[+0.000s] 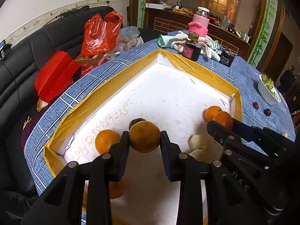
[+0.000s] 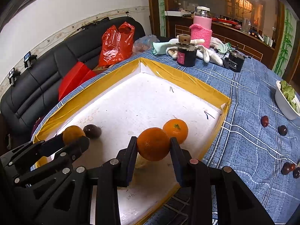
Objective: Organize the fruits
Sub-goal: 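Lower and open the left tool in the tray while the right tool releases its orange, then move both tools back toward the remaining fruit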
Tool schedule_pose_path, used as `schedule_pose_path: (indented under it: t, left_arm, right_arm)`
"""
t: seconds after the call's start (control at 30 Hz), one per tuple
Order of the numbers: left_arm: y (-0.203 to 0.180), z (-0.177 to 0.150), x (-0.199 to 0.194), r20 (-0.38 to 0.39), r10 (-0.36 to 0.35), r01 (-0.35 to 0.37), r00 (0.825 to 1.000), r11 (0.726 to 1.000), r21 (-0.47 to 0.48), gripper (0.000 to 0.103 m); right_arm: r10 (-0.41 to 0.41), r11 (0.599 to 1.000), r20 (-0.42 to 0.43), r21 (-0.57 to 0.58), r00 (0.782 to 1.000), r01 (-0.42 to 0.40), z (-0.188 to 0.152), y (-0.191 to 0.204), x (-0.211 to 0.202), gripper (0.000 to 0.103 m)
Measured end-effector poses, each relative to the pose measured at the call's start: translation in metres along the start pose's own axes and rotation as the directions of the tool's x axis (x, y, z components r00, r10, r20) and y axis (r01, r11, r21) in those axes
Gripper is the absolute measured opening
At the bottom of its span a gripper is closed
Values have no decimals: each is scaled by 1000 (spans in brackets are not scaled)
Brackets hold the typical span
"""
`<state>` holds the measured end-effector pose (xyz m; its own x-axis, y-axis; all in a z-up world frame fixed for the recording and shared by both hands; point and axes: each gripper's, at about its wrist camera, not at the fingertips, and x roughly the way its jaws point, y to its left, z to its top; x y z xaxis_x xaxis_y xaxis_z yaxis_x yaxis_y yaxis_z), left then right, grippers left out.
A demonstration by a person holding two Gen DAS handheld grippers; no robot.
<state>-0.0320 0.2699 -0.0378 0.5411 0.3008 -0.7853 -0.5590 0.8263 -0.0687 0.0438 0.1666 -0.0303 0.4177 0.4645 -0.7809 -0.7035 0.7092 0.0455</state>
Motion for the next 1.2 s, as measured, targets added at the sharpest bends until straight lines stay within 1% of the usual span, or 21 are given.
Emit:
schedule_pose_path:
  t: [0.13, 0.27, 0.73, 0.77, 0.83, 0.9, 0.93, 1.0, 1.07, 1.2]
  left_arm:
    - [-1, 2, 3, -15, 2, -2, 1000, 1000, 5, 31]
    - [2, 3, 4, -21, 12, -12, 1000, 1000, -15, 31]
    - [9, 3, 4, -38, 26, -27, 999, 999, -31, 32]
    - [9, 3, 4, -40, 23, -24, 999, 999, -32, 37]
    - [11, 4, 1, -30, 48, -49, 998, 998, -34, 43]
    - [15, 5, -1, -28, 65, -66, 997, 997, -50, 53]
    - [17, 6, -2, -28, 67, -68, 997, 996, -57, 56]
    - [21, 7, -4, -23, 69, -71, 997, 995, -70, 66]
    - [23, 8, -8, -10, 75, -76, 997, 994, -80, 69]
    - [15, 10, -22, 41, 72, -68, 997, 994, -88, 69]
  right_arm:
    - [-5, 1000, -10, -3, 1000, 5, 2, 2, 3, 35]
    - [-11, 1000, -36, 1, 999, 11, 4, 3, 9, 36]
    - [-31, 999, -37, -20, 999, 30, 5, 7, 11, 37]
    - [-32, 999, -38, -21, 999, 31, 5, 7, 11, 37]
    - [-43, 999, -32, -27, 999, 42, 5, 9, 11, 47]
    - [-64, 998, -23, -29, 998, 63, 6, 9, 10, 52]
    - [-69, 997, -22, -23, 997, 68, 7, 7, 10, 57]
    - [-77, 997, -20, -10, 997, 77, 8, 4, 8, 66]
    - [-68, 998, -14, -2, 998, 68, 7, 1, 4, 68]
    - [-58, 998, 19, -2, 998, 58, 3, -5, -10, 72]
